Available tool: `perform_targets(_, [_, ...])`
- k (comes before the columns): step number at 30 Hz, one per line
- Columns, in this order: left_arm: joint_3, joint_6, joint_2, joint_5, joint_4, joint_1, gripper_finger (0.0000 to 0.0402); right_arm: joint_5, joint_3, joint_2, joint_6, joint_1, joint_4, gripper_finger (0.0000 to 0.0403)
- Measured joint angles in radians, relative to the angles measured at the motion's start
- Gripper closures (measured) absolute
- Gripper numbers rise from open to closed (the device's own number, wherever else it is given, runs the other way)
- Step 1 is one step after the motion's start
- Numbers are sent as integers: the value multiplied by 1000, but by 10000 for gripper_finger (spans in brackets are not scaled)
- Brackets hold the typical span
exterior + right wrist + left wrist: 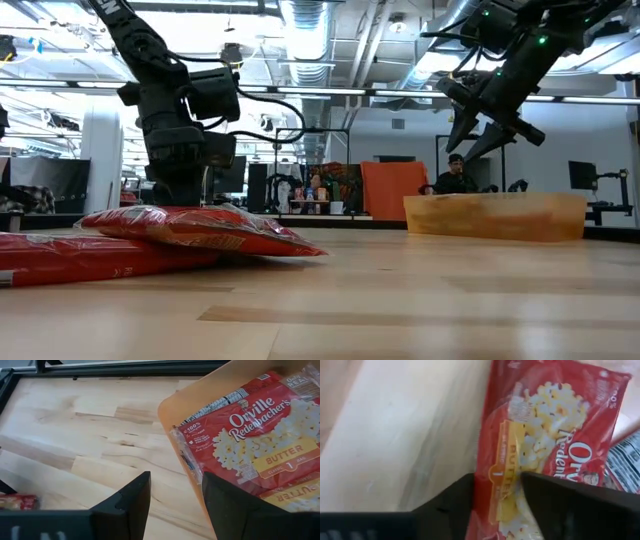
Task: Sort popcorn bags into baskets
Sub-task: Put the red popcorn bag into the orange bin
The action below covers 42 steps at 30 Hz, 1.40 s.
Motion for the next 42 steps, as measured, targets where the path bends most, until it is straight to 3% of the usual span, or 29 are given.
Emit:
perform_targets(5, [-1, -96, 2, 3, -5, 15, 369, 0, 0, 0, 0, 4, 0, 210])
perform_targets(7, [-2, -158, 3, 27, 3, 26, 390, 0, 0, 0, 2, 12, 4, 213])
perform_targets(10, [-3, -264, 6, 72, 33, 34, 390, -6, 0, 0, 9, 34, 28, 218])
perform_targets(16, [52, -473, -22, 64, 101, 36, 400, -6, 0, 0, 66, 123, 112, 221])
perform_targets(23, [142, -637, -81, 63, 286, 39, 401, -5, 0, 13, 171, 246, 235, 189])
perform_targets(30, [227, -682, -100, 51, 352, 40, 401, -1, 2, 67, 232, 318, 339, 147])
perform_targets(42, [294, -766, -100, 31, 496, 45, 401, 1, 0, 277, 235, 364, 746, 143])
